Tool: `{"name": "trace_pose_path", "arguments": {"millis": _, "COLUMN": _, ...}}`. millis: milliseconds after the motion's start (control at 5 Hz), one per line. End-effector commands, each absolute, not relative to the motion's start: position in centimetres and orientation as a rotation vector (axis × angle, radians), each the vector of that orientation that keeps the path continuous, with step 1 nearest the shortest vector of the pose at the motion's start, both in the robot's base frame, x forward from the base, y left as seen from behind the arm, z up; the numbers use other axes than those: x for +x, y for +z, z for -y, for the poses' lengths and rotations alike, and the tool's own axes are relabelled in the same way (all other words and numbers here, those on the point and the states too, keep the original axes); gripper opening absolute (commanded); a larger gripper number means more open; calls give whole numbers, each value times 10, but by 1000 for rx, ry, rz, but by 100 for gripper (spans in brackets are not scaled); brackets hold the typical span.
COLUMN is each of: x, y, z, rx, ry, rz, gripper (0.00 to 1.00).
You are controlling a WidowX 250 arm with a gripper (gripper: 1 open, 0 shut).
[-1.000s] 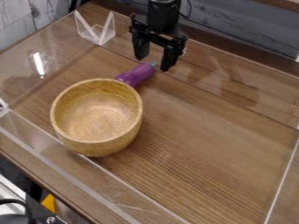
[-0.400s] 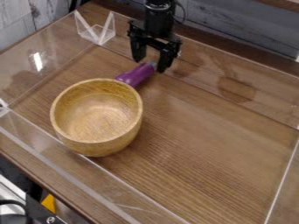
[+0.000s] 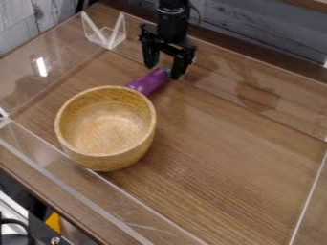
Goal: Put the purple eggplant in the brown bowl
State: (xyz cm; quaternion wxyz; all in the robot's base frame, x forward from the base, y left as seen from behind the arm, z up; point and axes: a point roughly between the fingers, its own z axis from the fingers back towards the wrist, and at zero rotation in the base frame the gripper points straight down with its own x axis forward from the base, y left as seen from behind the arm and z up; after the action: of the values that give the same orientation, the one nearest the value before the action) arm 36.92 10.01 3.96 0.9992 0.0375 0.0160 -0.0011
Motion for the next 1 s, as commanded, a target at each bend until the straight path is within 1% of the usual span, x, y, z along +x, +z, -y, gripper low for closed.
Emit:
{"name": "trace_pose_path", "arguments": {"millis": 0, "x": 374, "y": 51, "z": -107, "rx": 90, "ry": -4, "rz": 19, "gripper": 100}}
{"name": "trace_pose_path", "arguments": {"millis": 800, "x": 371, "y": 39, "z": -112, "rx": 73, "ry": -25, "rz": 37, "gripper": 100}}
